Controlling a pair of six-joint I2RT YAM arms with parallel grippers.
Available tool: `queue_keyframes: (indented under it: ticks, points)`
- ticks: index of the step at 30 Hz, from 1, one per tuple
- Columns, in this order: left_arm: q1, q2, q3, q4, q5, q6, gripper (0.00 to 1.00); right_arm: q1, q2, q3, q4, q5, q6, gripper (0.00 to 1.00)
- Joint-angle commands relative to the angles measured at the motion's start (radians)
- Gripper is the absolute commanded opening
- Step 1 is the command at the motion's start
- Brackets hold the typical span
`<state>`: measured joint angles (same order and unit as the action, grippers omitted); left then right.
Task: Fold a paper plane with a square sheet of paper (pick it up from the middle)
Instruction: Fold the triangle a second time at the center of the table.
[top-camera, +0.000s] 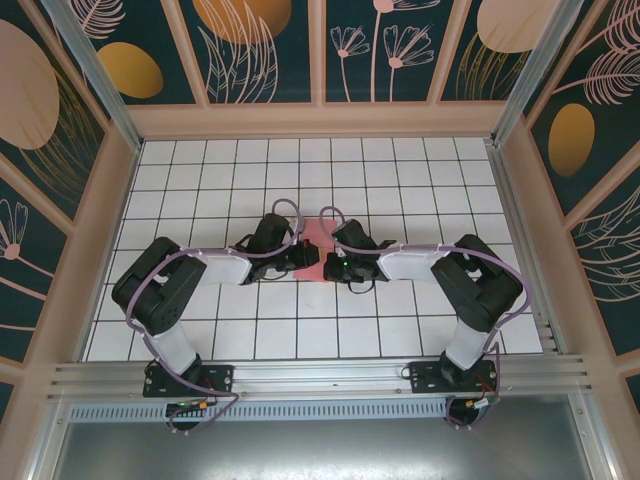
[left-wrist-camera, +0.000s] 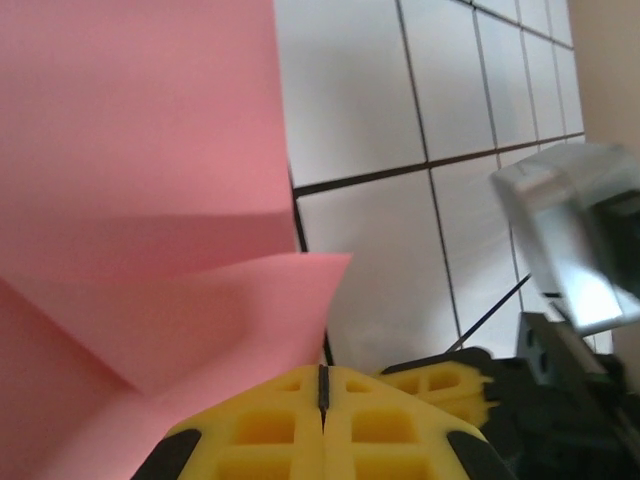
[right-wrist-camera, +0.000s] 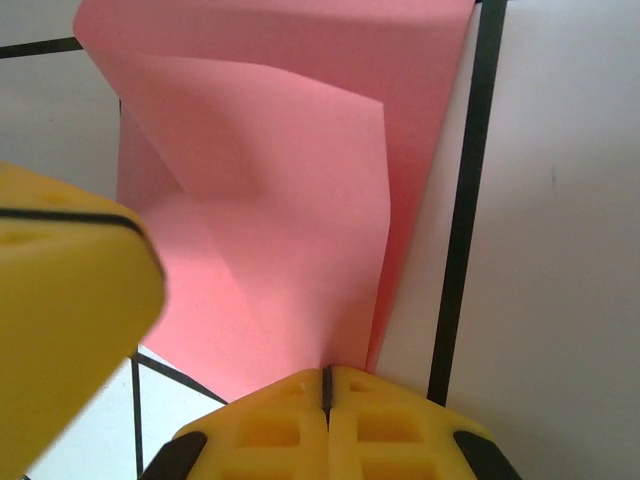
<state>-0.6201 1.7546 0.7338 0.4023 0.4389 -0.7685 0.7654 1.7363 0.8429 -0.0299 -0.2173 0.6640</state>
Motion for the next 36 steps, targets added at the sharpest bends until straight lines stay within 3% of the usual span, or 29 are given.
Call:
queue_keyframes:
  ticks: [1, 12, 23, 36]
  points:
    - [0.005, 0.028, -0.011, 0.036, 0.036, -0.006, 0.02, -0.002, 0.06, -0.009, -0.09, 0.053, -0.014, 0.0]
    - [0.002, 0.095, 0.01, -0.008, 0.051, 0.029, 0.03, -0.002, 0.076, -0.007, -0.1, 0.05, -0.016, 0.0]
    - [0.008, 0.104, 0.098, -0.184, -0.156, 0.123, 0.04, -0.005, 0.091, -0.012, -0.14, 0.079, -0.048, 0.0]
    - [0.112, 0.158, 0.194, -0.234, -0.151, 0.245, 0.05, -0.021, 0.101, -0.026, -0.163, 0.082, -0.09, 0.0]
